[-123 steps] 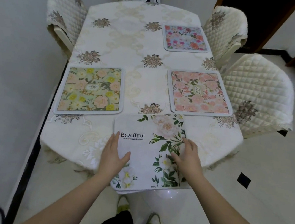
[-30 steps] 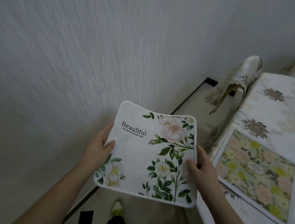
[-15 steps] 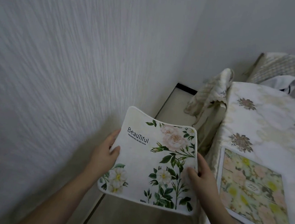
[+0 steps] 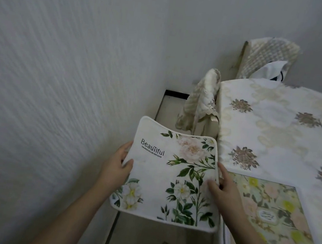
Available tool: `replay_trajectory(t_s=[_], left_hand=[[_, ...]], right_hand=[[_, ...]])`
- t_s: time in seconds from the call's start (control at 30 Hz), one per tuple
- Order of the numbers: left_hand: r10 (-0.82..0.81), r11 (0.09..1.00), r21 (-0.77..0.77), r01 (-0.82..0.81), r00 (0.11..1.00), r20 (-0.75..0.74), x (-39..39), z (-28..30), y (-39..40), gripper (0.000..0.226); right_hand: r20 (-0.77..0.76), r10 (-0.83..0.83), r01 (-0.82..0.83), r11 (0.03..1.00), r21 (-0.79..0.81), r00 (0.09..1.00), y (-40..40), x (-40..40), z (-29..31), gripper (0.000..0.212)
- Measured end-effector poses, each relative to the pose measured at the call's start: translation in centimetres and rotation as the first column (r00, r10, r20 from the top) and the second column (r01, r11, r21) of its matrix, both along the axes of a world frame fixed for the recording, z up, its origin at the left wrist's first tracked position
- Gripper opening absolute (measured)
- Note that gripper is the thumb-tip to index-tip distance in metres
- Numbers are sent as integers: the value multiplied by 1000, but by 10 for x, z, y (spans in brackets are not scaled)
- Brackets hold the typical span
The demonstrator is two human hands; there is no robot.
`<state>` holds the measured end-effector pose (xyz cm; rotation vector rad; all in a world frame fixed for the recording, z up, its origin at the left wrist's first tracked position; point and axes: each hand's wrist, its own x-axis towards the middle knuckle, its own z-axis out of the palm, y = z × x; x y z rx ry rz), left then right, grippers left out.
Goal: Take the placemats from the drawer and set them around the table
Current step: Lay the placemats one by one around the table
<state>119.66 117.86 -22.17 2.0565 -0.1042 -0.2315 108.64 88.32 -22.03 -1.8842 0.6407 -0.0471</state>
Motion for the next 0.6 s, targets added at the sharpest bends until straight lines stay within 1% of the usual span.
replay_trajectory(t_s=[0.13, 0.23, 0.33, 0.43, 0.6], left_hand=[[22, 1000, -2, -22, 1000, 2, 40, 12, -30, 56], [11, 1000, -11, -12, 1000, -13, 71, 13, -43, 60], [6, 999, -50, -8, 999, -42, 99, 14, -57, 62], [-2, 997, -77, -1, 999, -40, 130, 13, -71, 59], [-41, 994, -100, 37, 998, -42, 183, 9, -91, 57]], right_hand=[[18, -25, 26, 1000, -4, 1000, -31, 39, 9, 61], [33, -43, 43, 999, 12, 999, -48, 61, 12, 59], [35, -70, 70, 998, 6, 997, -61, 79, 13, 58], [38, -114, 113, 993, 26, 993, -69, 100, 14, 58], [55, -169, 171, 984, -41, 984, -79, 138, 22, 59]])
